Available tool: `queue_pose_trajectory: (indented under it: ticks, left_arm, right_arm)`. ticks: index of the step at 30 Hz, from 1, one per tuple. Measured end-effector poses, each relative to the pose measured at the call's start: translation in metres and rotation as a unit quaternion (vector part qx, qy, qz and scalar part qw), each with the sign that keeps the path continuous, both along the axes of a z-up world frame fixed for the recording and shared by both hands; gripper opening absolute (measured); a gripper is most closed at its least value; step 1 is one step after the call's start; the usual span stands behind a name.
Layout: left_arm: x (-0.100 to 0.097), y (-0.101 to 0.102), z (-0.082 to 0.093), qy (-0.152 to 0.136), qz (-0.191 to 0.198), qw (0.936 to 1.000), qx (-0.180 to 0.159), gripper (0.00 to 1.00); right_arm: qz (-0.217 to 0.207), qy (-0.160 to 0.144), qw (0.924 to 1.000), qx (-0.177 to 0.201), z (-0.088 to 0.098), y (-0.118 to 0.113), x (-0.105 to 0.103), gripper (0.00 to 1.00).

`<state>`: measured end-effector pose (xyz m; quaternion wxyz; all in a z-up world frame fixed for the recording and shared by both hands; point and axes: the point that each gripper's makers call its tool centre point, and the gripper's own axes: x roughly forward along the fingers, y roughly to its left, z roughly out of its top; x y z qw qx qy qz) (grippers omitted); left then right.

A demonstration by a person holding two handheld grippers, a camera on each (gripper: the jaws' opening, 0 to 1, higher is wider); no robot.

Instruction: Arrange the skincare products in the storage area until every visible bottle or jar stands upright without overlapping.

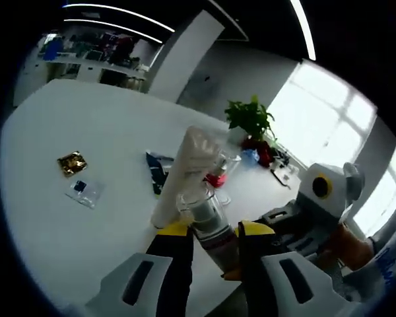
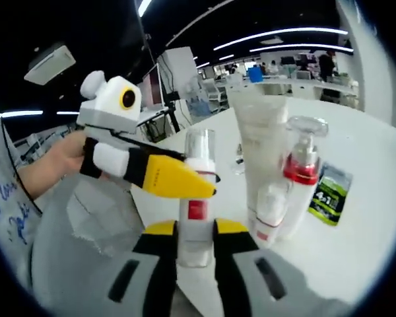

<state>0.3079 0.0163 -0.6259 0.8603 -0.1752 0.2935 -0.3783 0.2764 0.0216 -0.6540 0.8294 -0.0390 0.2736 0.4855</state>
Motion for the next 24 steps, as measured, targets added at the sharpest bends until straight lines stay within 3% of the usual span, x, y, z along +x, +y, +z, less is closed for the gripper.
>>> queue_pose_trajectory:
  ticks: [8, 12, 17, 21, 24]
  left_arm:
    - [0.0, -0.002, 0.0, -0.009, -0.014, 0.9999, 0.002, 0.2]
    - [-0.002, -0.004, 0.001, -0.03, -0.041, 0.9986, 0.013, 0.2]
    - [-0.007, -0.002, -0.003, -0.073, -0.088, 0.9911, 0.068, 0.19]
    - [-0.008, -0.002, -0.002, -0.076, -0.103, 0.9901, 0.057, 0.19]
    - [-0.012, -0.007, 0.0, -0.099, -0.136, 0.9837, 0.062, 0.18]
  right_arm:
    - [0.016, -0.008, 0.9996, -0.022, -0.006, 0.0, 0.002, 0.21]
    - [0.025, -0.008, 0.9994, -0.024, -0.007, 0.0, 0.001, 0.21]
    - [0.036, -0.008, 0.9991, -0.018, -0.007, 0.0, 0.0, 0.21]
    - [0.046, -0.004, 0.9988, -0.015, -0.008, 0.001, -0.001, 0.22]
    - [0.055, -0.006, 0.9983, -0.019, -0.01, 0.002, -0.002, 0.22]
